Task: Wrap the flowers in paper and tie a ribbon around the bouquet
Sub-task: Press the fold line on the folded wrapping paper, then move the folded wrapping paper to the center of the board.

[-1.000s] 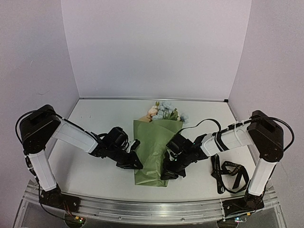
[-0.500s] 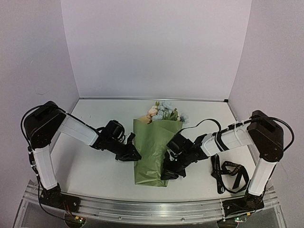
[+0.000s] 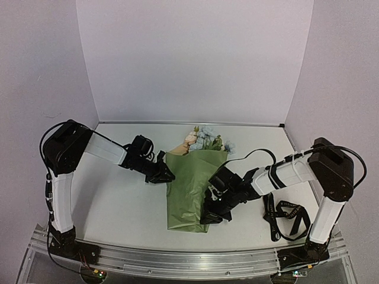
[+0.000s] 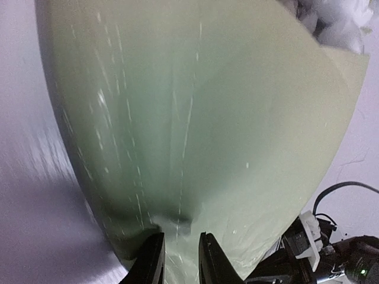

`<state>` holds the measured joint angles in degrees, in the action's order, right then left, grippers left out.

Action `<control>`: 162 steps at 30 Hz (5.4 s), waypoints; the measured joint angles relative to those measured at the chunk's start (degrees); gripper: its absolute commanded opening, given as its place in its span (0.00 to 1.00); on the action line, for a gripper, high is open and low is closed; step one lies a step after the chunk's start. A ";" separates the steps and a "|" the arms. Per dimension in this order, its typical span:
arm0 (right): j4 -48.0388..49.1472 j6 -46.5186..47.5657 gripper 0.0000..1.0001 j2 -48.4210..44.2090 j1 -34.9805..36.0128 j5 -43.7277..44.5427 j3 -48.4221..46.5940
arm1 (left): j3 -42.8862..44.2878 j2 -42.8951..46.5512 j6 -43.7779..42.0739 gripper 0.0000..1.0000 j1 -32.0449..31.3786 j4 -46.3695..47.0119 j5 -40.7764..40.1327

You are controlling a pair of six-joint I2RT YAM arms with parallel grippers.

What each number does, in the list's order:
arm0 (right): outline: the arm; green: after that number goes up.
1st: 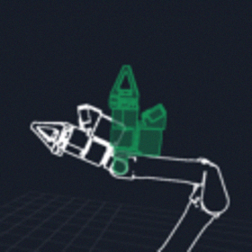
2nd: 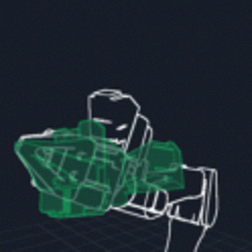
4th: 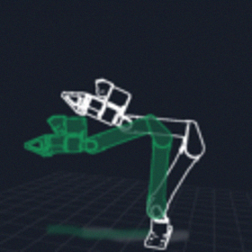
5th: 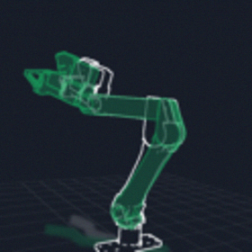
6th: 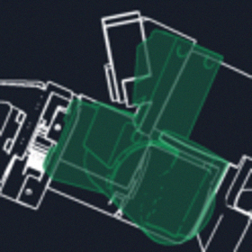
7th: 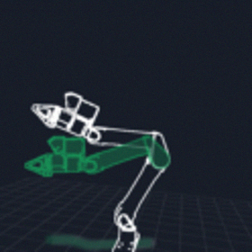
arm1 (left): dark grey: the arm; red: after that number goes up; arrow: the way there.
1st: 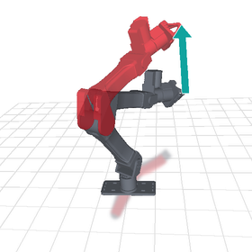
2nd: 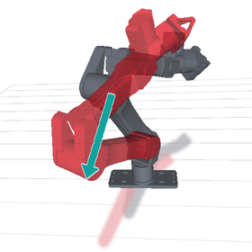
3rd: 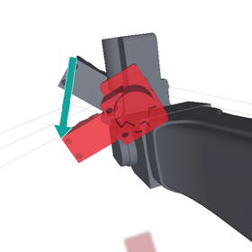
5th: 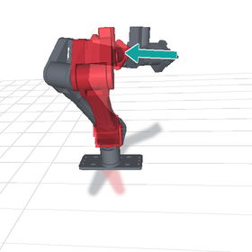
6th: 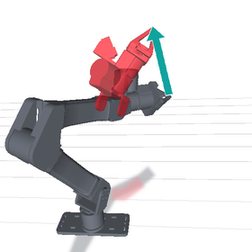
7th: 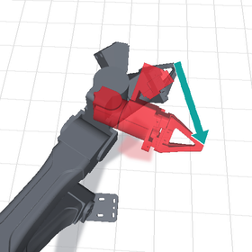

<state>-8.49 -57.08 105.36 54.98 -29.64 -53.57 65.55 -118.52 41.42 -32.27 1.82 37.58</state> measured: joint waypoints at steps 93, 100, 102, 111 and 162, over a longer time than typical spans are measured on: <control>9.27 -4.32 0.01 0.28 -0.08 -1.51 3.58 | -19.54 4.32 14.12 0.27 -2.74 23.68 10.27; 10.48 -4.49 0.00 0.28 -0.08 -1.65 4.11 | -13.77 0.36 14.06 0.27 1.20 22.47 12.48; 10.66 -4.50 0.00 0.28 -0.08 -1.69 4.18 | -11.66 -0.65 13.81 0.27 2.17 21.26 12.64; 11.81 -4.54 0.00 0.28 -0.08 -1.81 4.65 | 0.07 -6.55 11.80 0.28 5.73 14.44 13.59; -6.29 1.59 0.02 5.12 -16.35 -5.24 -7.70 | -6.04 14.06 3.73 0.45 9.29 -2.30 2.83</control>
<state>-14.78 -55.49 110.48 38.63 -34.88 -61.27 59.50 -104.46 45.15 -22.98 -0.48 40.41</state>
